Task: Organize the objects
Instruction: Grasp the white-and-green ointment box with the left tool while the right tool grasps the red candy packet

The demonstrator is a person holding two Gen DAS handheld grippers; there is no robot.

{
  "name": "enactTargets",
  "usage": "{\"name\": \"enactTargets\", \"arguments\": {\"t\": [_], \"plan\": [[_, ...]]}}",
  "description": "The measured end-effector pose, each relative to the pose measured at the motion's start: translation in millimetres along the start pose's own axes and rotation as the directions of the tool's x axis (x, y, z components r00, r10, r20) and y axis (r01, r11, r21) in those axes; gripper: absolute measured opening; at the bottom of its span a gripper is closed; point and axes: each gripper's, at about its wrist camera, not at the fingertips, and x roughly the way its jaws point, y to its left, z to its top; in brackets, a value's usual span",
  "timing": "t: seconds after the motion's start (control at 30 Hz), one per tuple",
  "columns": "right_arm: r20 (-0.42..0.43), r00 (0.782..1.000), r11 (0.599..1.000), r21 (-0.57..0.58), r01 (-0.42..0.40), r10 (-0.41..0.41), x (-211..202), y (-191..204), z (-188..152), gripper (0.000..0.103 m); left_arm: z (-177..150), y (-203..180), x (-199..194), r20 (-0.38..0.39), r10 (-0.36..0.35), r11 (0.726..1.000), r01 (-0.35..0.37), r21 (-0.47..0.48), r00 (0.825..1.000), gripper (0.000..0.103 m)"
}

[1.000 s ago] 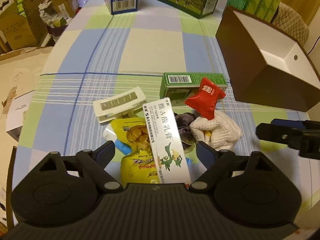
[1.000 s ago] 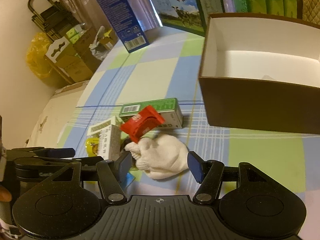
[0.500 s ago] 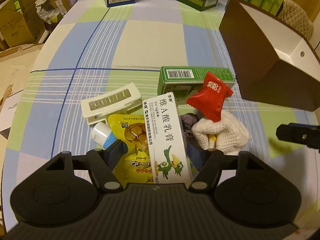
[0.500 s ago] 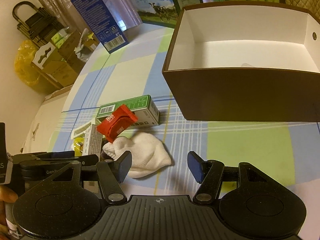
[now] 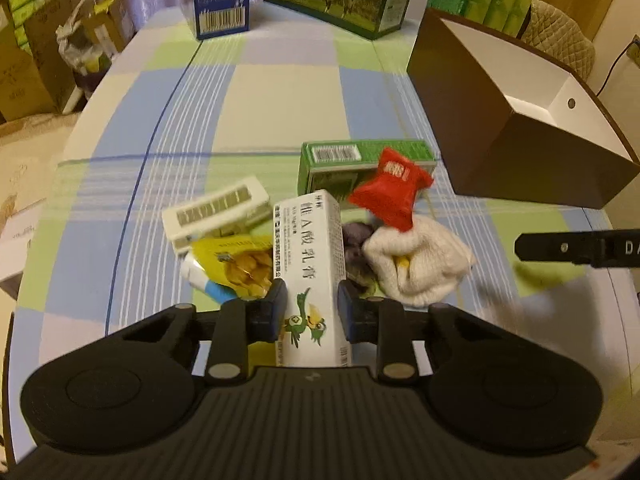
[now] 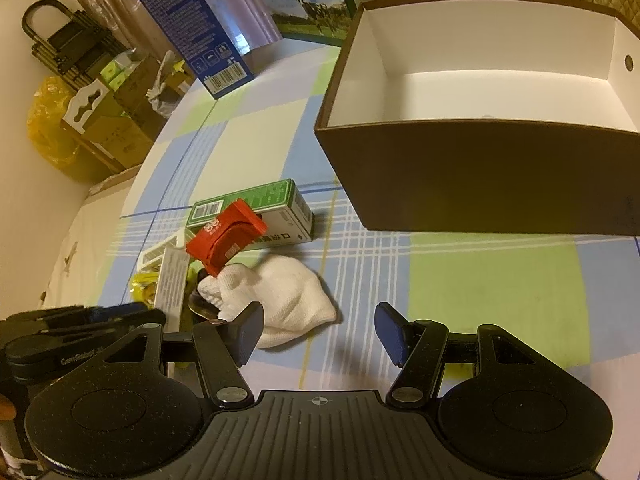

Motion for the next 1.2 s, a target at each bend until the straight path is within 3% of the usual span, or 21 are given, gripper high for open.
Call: {"name": "enactTargets", "arguments": {"t": [0.1, 0.17, 0.23, 0.53, 0.73, 0.87, 1.03, 1.2], "plan": [[-0.004, 1.000, 1.000, 0.006, 0.004, -0.004, -0.5, -2.3, -1.2, 0.059, -4.0, -0.2, -2.0, -0.002, -0.010, 1.000, 0.010, 0.005, 1.000, 0.026], [-0.006, 1.000, 1.000, 0.011, 0.007, -0.007, -0.3, -3.9, -1.9, 0.059, -4.1, -0.8, 0.6, -0.009, -0.007, 1.000, 0.008, 0.008, 1.000, 0.035], [-0.007, 1.000, 1.000, 0.015, 0.009, -0.009, -0.8, -5.3, -2.3, 0.059, -3.6, -1.3, 7.0, -0.021, -0.003, 1.000, 0.004, 0.012, 1.000, 0.037], [-0.006, 1.000, 0.999, 0.028, 0.024, -0.024, -5.3, -11.2, -4.6, 0.059, -2.1, -15.4, 29.6, -0.064, 0.022, 0.998, -0.018, 0.068, 0.998, 0.033], [0.001, 1.000, 0.999, 0.031, 0.019, -0.019, -7.8, -10.8, -4.9, 0.059, 1.0, -12.5, 19.4, -0.052, 0.022, 0.998, -0.019, 0.066, 0.998, 0.033], [0.007, 1.000, 1.000, 0.015, -0.015, 0.015, -4.3, -1.2, -0.4, 0.059, 5.7, -7.9, 2.4, -0.017, 0.020, 0.998, -0.020, 0.052, 1.000, 0.033], [0.022, 0.993, 0.993, -0.003, -0.114, 0.115, 6.5, 20.6, 13.3, 0.059, 15.4, 1.7, -16.5, 0.028, 0.039, 0.999, -0.040, 0.021, 0.999, 0.033], [0.029, 0.983, 0.983, 0.033, -0.180, 0.179, 27.0, 37.8, 27.4, 0.059, 24.6, 14.7, -24.3, 0.048, 0.066, 0.998, -0.066, -0.007, 0.997, 0.033]]}}
